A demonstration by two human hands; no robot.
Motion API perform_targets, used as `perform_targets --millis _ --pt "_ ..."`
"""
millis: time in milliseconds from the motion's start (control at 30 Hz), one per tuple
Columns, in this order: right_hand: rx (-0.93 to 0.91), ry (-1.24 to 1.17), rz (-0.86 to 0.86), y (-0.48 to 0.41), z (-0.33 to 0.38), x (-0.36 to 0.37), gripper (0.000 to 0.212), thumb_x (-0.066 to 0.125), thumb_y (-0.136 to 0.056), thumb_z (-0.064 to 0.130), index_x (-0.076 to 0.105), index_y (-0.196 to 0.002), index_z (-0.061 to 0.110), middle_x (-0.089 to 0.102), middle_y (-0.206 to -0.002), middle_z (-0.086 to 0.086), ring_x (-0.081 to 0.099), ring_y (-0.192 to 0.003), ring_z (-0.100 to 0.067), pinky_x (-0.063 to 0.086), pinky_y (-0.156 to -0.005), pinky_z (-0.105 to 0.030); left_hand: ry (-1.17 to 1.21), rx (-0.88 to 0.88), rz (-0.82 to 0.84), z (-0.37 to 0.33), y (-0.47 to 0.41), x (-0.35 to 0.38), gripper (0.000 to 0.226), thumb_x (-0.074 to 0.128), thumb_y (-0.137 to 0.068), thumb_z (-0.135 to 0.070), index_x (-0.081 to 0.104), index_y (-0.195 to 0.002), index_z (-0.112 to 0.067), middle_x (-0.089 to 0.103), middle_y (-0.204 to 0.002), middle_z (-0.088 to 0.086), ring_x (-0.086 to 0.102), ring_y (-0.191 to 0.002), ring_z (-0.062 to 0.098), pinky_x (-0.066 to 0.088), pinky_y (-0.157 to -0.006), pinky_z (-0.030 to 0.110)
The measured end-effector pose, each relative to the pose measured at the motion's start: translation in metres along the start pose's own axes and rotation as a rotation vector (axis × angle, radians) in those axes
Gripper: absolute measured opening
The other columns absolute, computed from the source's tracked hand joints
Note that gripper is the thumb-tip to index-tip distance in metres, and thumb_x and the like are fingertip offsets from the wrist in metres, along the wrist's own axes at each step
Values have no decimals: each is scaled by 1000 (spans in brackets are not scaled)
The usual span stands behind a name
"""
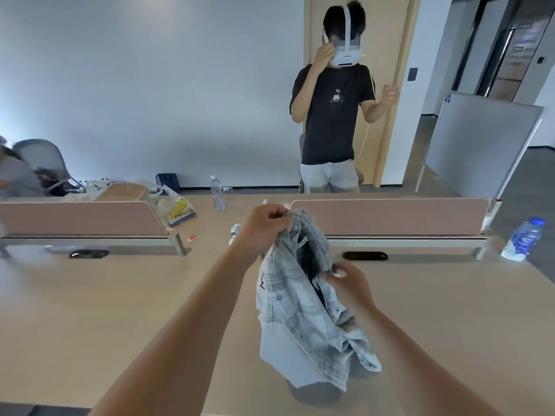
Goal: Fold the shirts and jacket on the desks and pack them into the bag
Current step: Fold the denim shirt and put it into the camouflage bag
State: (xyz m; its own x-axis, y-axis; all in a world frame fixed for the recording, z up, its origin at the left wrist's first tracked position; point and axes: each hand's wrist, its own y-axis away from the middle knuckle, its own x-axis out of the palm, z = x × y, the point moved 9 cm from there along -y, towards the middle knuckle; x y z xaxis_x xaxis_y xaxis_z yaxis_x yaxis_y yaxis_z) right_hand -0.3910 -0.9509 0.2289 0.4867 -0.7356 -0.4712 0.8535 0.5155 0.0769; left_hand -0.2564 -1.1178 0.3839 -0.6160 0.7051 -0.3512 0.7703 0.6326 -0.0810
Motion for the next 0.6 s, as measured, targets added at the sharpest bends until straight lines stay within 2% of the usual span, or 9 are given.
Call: perform_targets --millis 67,133,167,300,433,533,600 --pt "-2 11 31 1 1 1 24 70 -83 28 67 -97 8 69 -91 -15 64 -68 -29 59 -71 -51 8 0 -8 -6 11 -5 12 63 -90 -6 72 -87 -14 66 -77 7 55 -55 6 43 -53 17" --pt "22 27 70 2 -2 5 14 71 -80 35 69 -90 26 72 -88 -3 67 -79 -22 54 -79 -46 10 1 -13 -8 19 -11 13 62 -90 -4 71 -87 -13 65 -81 15 56 -63 12 44 -57 21" --pt "25 42 80 2 -3 8 13 71 -80 38 68 -89 29 72 -86 1 67 -79 -21 52 -77 -42 10 2 -8 -7 23 -15 14 62 -91 -4 70 -87 -14 66 -84 18 56 -67 16 45 -60 24" --pt "3 110 66 -1 -2 24 16 67 -79 36 64 -79 20 69 -74 -3 65 -71 -24 44 -61 -34 11 10 15 0 29 -28 16 62 -92 -4 69 -89 -18 66 -88 14 56 -75 22 41 -63 28" --pt "-2 168 69 -2 3 45 15 60 -86 21 61 -73 14 62 -64 -2 57 -60 -21 35 -57 -33 73 17 48 13 26 -42 16 62 -92 -5 71 -89 -18 65 -86 14 52 -76 25 40 -70 38" --pt "18 161 12 -1 7 52 18 56 -91 21 56 -75 14 60 -68 -1 56 -64 -21 38 -60 -34 113 36 69 23 17 -54 18 60 -93 -3 71 -89 -16 60 -76 7 45 -60 16 36 -59 28" --pt "41 142 -102 0 13 40 20 48 -98 22 55 -80 15 61 -74 -2 58 -68 -21 43 -62 -35 141 50 69 31 9 -64 14 60 -94 -2 69 -91 -12 57 -74 6 40 -54 10 33 -55 23"
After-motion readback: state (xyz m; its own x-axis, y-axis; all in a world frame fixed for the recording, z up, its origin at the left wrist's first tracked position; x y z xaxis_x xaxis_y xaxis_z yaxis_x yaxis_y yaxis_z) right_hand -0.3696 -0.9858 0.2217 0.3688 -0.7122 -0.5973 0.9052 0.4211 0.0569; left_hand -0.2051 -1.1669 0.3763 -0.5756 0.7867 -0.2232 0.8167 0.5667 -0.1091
